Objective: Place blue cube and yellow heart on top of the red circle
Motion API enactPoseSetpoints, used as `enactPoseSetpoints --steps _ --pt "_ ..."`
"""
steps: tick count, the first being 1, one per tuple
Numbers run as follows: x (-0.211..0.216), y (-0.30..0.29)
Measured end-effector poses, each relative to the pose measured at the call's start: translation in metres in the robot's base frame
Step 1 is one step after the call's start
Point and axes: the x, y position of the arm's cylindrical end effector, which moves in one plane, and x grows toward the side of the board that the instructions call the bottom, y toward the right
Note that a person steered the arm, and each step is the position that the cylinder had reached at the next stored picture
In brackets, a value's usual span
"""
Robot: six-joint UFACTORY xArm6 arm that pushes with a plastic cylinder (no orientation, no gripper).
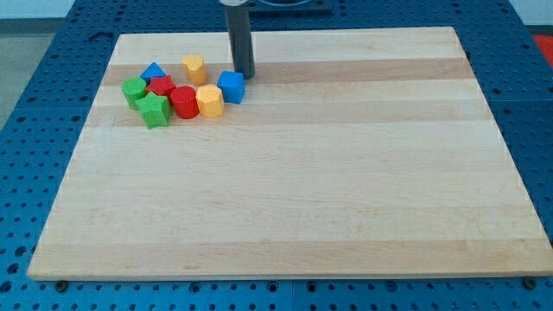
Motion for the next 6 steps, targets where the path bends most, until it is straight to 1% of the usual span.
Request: enactPoseSetpoints --steps 1,2,5,6 --pt "0.004 0.033" --pt "0.029 0.04" --pt "0.034 -0.036" --pt "0.033 -0.039"
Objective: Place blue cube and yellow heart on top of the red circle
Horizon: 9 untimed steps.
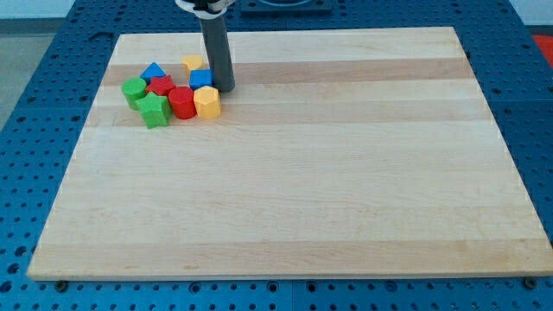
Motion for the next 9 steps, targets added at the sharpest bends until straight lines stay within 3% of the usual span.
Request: enactPoseSetpoints --steps 4,6,7,9 --pt "-0.009 -0.027" --pt "-0.049 0.036" --pt "-0.07 0.018" --pt "-0.07 -0.035"
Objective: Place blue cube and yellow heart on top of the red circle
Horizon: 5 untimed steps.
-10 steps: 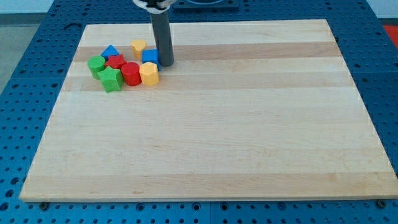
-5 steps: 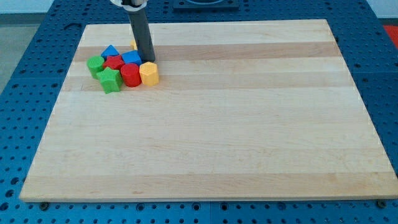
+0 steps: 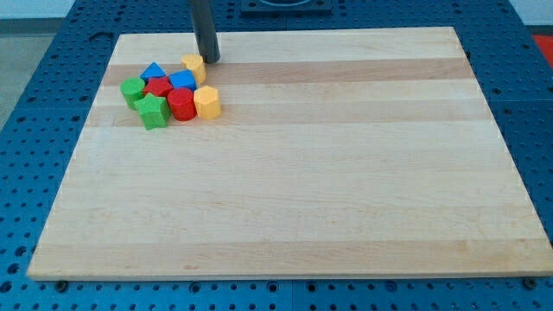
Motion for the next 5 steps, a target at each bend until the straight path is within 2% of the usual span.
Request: enactPoseSetpoints --steps 5 --pt "0.015 -0.014"
